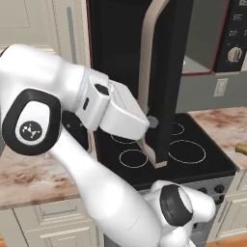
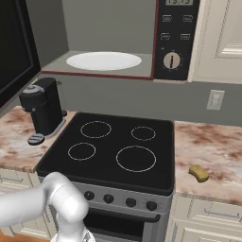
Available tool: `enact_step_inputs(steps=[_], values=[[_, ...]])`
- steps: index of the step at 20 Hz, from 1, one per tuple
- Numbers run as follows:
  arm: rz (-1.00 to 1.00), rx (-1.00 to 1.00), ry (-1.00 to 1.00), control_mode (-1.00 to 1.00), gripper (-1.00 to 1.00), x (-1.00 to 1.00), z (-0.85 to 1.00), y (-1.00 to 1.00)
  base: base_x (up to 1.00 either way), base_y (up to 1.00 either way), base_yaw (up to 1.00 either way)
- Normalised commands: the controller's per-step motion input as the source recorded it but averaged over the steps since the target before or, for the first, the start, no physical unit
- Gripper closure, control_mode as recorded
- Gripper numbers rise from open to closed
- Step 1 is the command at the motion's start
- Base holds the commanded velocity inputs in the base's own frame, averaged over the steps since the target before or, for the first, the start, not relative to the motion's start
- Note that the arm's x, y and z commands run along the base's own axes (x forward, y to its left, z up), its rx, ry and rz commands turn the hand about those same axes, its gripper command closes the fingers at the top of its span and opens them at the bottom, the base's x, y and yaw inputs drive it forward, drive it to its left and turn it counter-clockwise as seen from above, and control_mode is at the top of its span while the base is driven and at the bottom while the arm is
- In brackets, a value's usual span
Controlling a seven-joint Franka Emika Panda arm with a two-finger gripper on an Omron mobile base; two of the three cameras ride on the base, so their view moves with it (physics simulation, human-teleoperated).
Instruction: Place the sponge inside the microwave to prepare for sanitizing.
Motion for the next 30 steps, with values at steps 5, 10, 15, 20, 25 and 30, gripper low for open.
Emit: enact_step_inputs(steps=[5, 10, 15, 20, 25, 30], values=[[0.0, 0.0, 0.0, -1.0, -1.0, 0.0, 0.0, 0.0, 0.0, 0.0, 0.0], [0.0, 0.0, 0.0, -1.0, -1.0, 0.06, 0.0, 0.09, 0.0, 0.0, 0.0], [0.0, 0.0, 0.0, -1.0, -1.0, 0.0, -0.01, 0.35, 0.0, 0.0, 0.0], [0.0, 0.0, 0.0, -1.0, -1.0, -0.12, 0.0, 0.29, 0.0, 0.0, 0.0], [0.01, 0.0, 0.0, -1.0, -1.0, -0.3, -0.1, 0.21, 0.0, 0.0, 0.0], [0.05, 0.0, 0.01, -1.0, -1.0, -0.67, -0.08, 0.2, 0.0, 0.0, 0.0]])
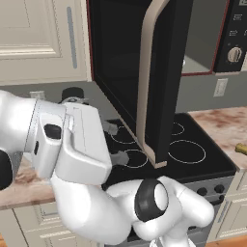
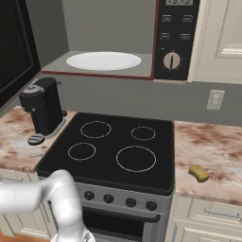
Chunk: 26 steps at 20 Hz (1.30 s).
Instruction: Place the sponge inside the microwave to prepare for sanitizing.
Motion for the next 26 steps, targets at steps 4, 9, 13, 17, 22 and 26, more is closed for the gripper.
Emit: enact_step_inputs(steps=[4, 9, 13, 17, 22, 26], values=[[0.09, 0.0, 0.01, -1.0, -1.0, -1.0, 0.0, 0.0, 0.0, 0.0, 0.0], [0.05, 0.0, 0.14, -1.0, -1.0, -1.0, 0.0, 0.0, 0.0, 0.0, 0.0], [0.05, 0.0, 0.16, -1.0, -1.0, -1.0, 0.0, 0.0, 0.0, 0.0, 0.0], [0.13, 0.02, 0.24, -1.0, -1.0, -1.0, 0.0, 0.0, 0.0, 0.0, 0.0], [0.19, 0.22, 0.31, -1.0, -1.0, -1.0, 0.13, 0.0, 0.0, 0.0, 0.0], [0.19, 0.38, 0.29, -1.0, -1.0, -0.99, 0.0, -0.02, 0.0, 0.0, 0.0]])
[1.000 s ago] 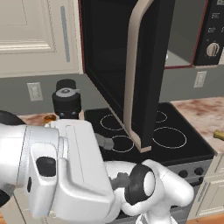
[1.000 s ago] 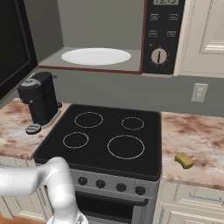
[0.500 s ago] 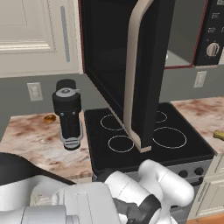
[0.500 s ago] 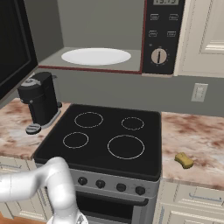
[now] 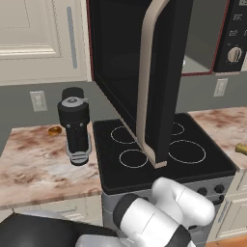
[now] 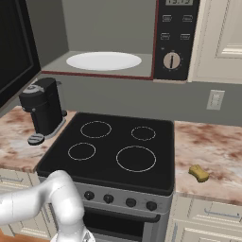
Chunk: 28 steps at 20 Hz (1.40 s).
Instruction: Place the sponge inside the microwave to prepare for sanitizing.
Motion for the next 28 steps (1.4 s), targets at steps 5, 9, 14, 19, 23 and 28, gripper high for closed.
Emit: enact_step_inputs(steps=[5, 9, 14, 19, 23, 28], values=[[0.2, 0.49, 0.29, -1.0, -1.0, -0.91, -0.03, -0.19, 0.0, 0.0, 0.0], [0.41, 0.45, 0.17, -1.0, -1.0, -0.98, -0.13, -0.15, 0.0, 0.0, 0.0], [0.5, 0.46, 0.23, -1.0, -1.0, -0.91, -0.24, -0.14, 0.0, 0.0, 0.0], [0.43, 0.65, 0.5, -1.0, -1.0, -0.29, -0.16, -0.2, 0.0, 0.0, 0.0], [0.36, 0.71, 0.55, -1.0, -1.0, 0.01, -0.23, -0.41, 0.0, 0.0, 0.0], [0.36, 0.48, 0.54, -1.0, -1.0, 0.39, -0.14, -0.55, 0.0, 0.0, 0.0]])
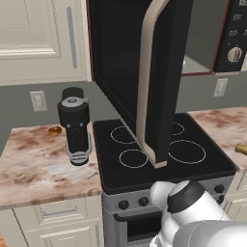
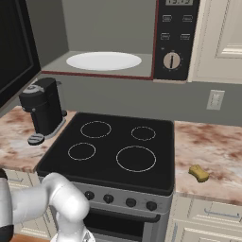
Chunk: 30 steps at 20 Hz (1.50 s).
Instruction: Place the sponge inside the microwave to prepare for sanitizing.
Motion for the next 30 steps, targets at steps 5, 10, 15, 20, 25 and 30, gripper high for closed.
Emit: enact_step_inputs(steps=[5, 10, 15, 20, 25, 30], values=[[0.39, 0.36, 0.58, -1.0, -1.0, 0.49, -0.15, -0.34, 0.0, 0.0, 0.0], [0.37, 0.34, 0.57, -1.0, -1.0, 0.4, -0.2, -0.24, 0.0, 0.0, 0.0], [0.33, 0.38, 0.53, -1.0, -1.0, 0.4, -0.22, -0.3, 0.0, 0.0, 0.0], [0.35, 0.33, 0.41, -1.0, -1.0, 0.34, -0.08, -0.31, 0.0, 0.0, 0.0], [0.28, 0.28, 0.28, -1.0, -1.0, 0.01, 0.04, -0.28, 0.0, 0.0, 0.0], [0.28, 0.12, 0.13, -1.0, -1.0, 0.07, 0.13, -0.21, 0.0, 0.0, 0.0]])
